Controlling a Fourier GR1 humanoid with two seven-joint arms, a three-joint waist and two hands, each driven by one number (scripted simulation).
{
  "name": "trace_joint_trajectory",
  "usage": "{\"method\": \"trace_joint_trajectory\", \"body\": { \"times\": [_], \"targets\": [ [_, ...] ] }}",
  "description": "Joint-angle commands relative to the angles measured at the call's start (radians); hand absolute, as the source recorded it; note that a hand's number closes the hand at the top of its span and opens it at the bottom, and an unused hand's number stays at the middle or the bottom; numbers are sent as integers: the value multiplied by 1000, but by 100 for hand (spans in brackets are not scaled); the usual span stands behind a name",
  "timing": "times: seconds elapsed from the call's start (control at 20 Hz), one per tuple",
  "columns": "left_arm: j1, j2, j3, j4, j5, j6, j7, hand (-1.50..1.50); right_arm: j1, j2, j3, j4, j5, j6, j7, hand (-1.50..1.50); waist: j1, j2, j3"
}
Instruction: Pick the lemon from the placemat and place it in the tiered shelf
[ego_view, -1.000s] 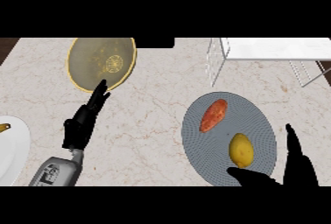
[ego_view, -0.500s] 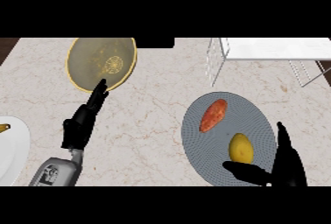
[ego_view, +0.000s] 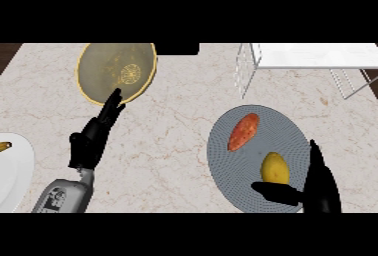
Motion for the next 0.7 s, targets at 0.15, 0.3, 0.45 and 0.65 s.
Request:
{"method": "trace_joint_trajectory", "body": {
  "times": [0.15, 0.3, 0.45, 0.65],
  "targets": [
    [-5, -5, 45, 1, -22, -40, 7, 0, -28, 53, -21, 32, 11, 44, 61, -150, 0, 0, 0],
    [11, -11, 54, 16, -26, -51, -25, 0, -29, 65, -7, 109, 9, 43, 4, 150, 0, 0, 0],
    [16, -27, 50, 13, -31, -60, -35, 0, 10, 23, 20, 45, 32, 106, 8, 150, -1, 0, 0],
    [52, -53, 35, -18, -62, -52, -35, 0, -27, 71, 50, 142, 126, 25, -10, 150, 2, 0, 0]
  ]
}}
